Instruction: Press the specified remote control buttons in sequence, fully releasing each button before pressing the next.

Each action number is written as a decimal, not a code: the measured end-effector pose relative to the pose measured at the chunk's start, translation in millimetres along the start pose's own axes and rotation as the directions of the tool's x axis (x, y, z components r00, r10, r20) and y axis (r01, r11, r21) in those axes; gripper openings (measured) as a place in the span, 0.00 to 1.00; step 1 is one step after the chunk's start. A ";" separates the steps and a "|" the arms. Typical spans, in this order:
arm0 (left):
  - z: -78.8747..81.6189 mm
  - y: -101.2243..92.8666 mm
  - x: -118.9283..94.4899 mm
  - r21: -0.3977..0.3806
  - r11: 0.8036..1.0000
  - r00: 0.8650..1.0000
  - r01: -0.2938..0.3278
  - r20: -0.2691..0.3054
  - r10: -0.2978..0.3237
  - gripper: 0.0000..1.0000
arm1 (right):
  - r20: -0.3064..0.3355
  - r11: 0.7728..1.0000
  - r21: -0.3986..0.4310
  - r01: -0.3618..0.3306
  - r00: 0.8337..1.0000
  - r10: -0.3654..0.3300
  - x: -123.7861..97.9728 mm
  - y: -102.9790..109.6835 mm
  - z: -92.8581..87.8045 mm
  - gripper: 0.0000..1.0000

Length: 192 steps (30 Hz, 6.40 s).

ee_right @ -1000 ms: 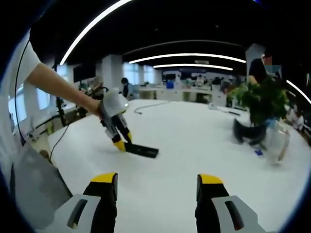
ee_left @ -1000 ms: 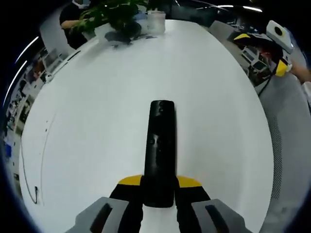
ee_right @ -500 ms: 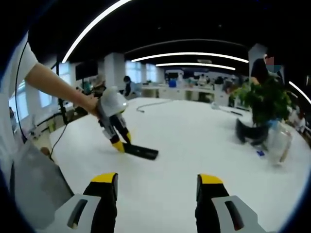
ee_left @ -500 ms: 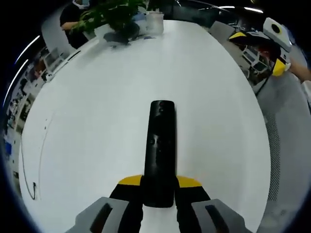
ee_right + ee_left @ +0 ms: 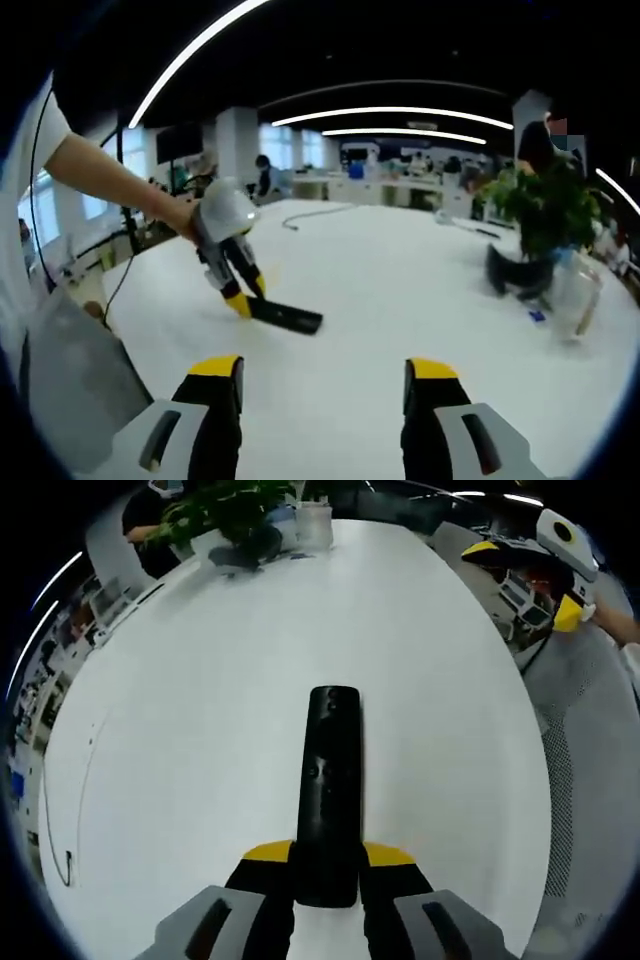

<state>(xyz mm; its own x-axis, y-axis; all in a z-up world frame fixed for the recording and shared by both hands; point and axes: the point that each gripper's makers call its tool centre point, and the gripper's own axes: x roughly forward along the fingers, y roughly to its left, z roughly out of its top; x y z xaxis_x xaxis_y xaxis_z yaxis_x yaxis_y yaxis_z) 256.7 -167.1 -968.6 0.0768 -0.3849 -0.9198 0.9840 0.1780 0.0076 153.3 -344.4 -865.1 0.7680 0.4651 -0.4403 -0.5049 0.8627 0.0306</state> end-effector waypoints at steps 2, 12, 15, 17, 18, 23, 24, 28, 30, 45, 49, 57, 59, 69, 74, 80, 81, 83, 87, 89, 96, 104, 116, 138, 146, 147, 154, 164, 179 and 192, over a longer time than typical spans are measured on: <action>-0.5 -2.8 -0.3 -0.001 1.000 1.000 0.001 0.001 -0.001 0.24 | 0.000 1.000 -0.001 -0.001 1.000 0.001 0.2 0.5 0.4 0.63; -2.4 -16.7 -0.9 0.014 1.000 1.000 0.006 -0.005 -0.006 0.24 | 0.001 1.000 -0.005 -0.007 1.000 0.007 0.7 2.6 2.1 0.62; -3.0 -20.9 -1.3 0.014 1.000 1.000 0.007 -0.006 -0.006 0.24 | 0.002 1.000 -0.005 -0.010 1.000 0.010 0.7 3.5 2.5 0.61; -3.7 -25.2 -1.6 0.022 1.000 1.000 0.009 -0.007 -0.008 0.24 | 0.001 1.000 -0.006 -0.012 1.000 0.012 0.7 3.9 2.6 0.61; -3.9 -27.8 -1.7 0.027 1.000 1.000 0.010 -0.008 -0.010 0.24 | 0.001 1.000 -0.008 -0.013 1.000 0.013 0.7 4.3 2.6 0.61; -4.7 -36.1 -2.6 0.033 0.999 1.000 0.014 -0.006 -0.013 0.24 | -0.002 1.000 -0.012 -0.019 1.000 0.019 1.0 5.8 2.6 0.61; -4.8 -37.3 -2.8 0.034 0.999 1.000 0.014 -0.006 -0.014 0.24 | -0.003 1.000 -0.013 -0.020 1.000 0.020 1.1 6.1 2.5 0.61; -5.1 -43.1 -3.2 0.034 0.999 1.000 0.014 -0.009 -0.014 0.24 | -0.009 1.000 -0.019 -0.025 1.000 0.025 1.6 7.7 2.1 0.60; -5.3 -45.3 -3.3 0.036 0.999 1.000 0.015 -0.012 -0.015 0.24 | -0.012 0.999 -0.021 -0.027 1.000 0.027 1.6 8.2 1.6 0.60; -7.7 -66.8 -4.8 0.053 0.998 1.000 0.022 -0.011 -0.022 0.24 | -0.019 0.999 -0.028 -0.036 0.999 0.036 1.0 10.0 0.0 0.58; -8.1 -70.2 -4.9 0.058 0.998 0.999 0.024 -0.025 -0.022 0.24 | -0.020 0.999 -0.029 -0.036 0.999 0.036 0.8 10.2 -0.2 0.58; -9.4 -77.9 -5.6 0.061 0.998 0.999 0.025 -0.038 -0.023 0.24 | -0.027 0.999 -0.028 -0.043 0.999 0.043 0.7 11.2 -1.9 0.57; -10.0 -80.9 -5.8 0.065 0.998 0.999 0.026 -0.039 -0.024 0.24 | -0.028 0.999 -0.028 -0.044 0.999 0.044 0.8 11.4 -2.2 0.57; -11.6 -93.2 -6.3 0.065 0.997 0.999 0.028 -0.042 -0.025 0.24 | -0.033 0.999 -0.026 -0.048 0.998 0.047 1.6 11.9 -3.2 0.56; -12.8 -99.5 -6.8 0.067 0.997 0.999 0.029 -0.042 -0.026 0.24 | -0.042 0.998 -0.030 -0.056 0.998 0.054 2.5 13.8 -4.9 0.56; -14.0 -107.7 -7.1 0.063 0.998 0.999 0.027 -0.039 -0.024 0.24 | -0.049 0.997 -0.034 -0.064 0.997 0.062 3.0 16.1 -6.0 0.55; -14.3 -108.9 -7.2 0.063 0.998 0.999 0.027 -0.039 -0.025 0.24 | -0.050 0.997 -0.034 -0.065 0.997 0.063 3.1 16.4 -6.2 0.55; -14.6 -111.8 -7.3 0.064 0.998 0.999 0.027 -0.038 -0.025 0.24 | -0.051 0.997 -0.035 -0.068 0.996 0.066 3.2 16.8 -6.7 0.55; -15.6 -117.4 -7.7 0.066 0.997 0.999 0.028 -0.031 -0.026 0.24 | -0.056 0.997 -0.037 -0.074 0.996 0.071 3.5 18.2 -7.5 0.54; -15.8 -120.8 -8.1 0.066 0.997 0.999 0.029 -0.027 -0.027 0.24 | -0.059 0.996 -0.038 -0.076 0.996 0.073 3.6 18.7 -7.8 0.54; -16.7 -130.7 -8.8 0.074 0.997 0.999 0.030 -0.026 -0.028 0.24 | -0.072 0.995 -0.045 -0.088 0.994 0.084 4.4 20.8 -10.3 0.52; -17.3 -138.8 -9.4 0.065 0.998 1.000 0.029 -0.011 -0.028 0.24 | -0.084 0.994 -0.049 -0.097 0.992 0.093 5.7 20.7 -14.0 0.51; -18.2 -156.5 -10.9 0.049 0.998 0.999 0.025 0.019 -0.026 0.24 | -0.099 0.992 -0.060 -0.114 0.989 0.108 6.2 25.2 -16.0 0.48; -20.1 -165.5 -12.6 0.013 1.000 0.997 0.003 0.071 -0.004 0.24 | -0.184 0.970 -0.133 -0.206 0.966 0.180 5.8 47.9 -26.3 0.34; -21.4 -165.9 -14.2 -0.012 1.000 0.984 -0.001 0.177 0.004 0.24 | -0.246 0.950 -0.119 -0.287 0.936 0.252 6.9 62.8 -37.3 0.26; -21.4 -166.2 -14.2 -0.017 1.000 0.982 0.000 0.189 0.003 0.24 | -0.266 0.945 -0.124 -0.303 0.927 0.263 7.3 66.1 -40.2 0.25; -21.7 -166.6 -15.2 -0.018 1.000 0.962 0.010 0.272 -0.004 0.24 | -0.414 0.891 -0.180 -0.418 0.853 0.317 6.2 86.6 -65.2 0.19; -20.4 -173.5 -16.7 0.129 0.989 0.945 0.070 0.310 -0.108 0.24 | -0.526 0.826 -0.203 -0.527 0.770 0.362 1.5 101.4 -84.5 0.02; -19.7 -175.2 -15.9 0.149 0.985 0.922 0.090 0.361 -0.139 0.24 | -0.609 0.765 -0.221 -0.605 0.698 0.376 17.3 107.1 -93.1 0.00; -18.9 -175.9 -15.7 0.090 0.994 0.911 0.069 0.401 -0.100 0.25 | -0.654 0.688 -0.316 -0.653 0.675 0.341 22.6 109.0 -93.9 0.00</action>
<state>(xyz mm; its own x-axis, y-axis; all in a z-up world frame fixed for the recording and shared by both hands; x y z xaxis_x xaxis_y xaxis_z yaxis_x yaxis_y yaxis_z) 79.3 -175.3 -963.0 0.0362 -0.7315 -0.6809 0.9974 0.0689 -0.0210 78.6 -258.6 -956.0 0.0886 0.4779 -0.8739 -0.9736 0.2269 0.0254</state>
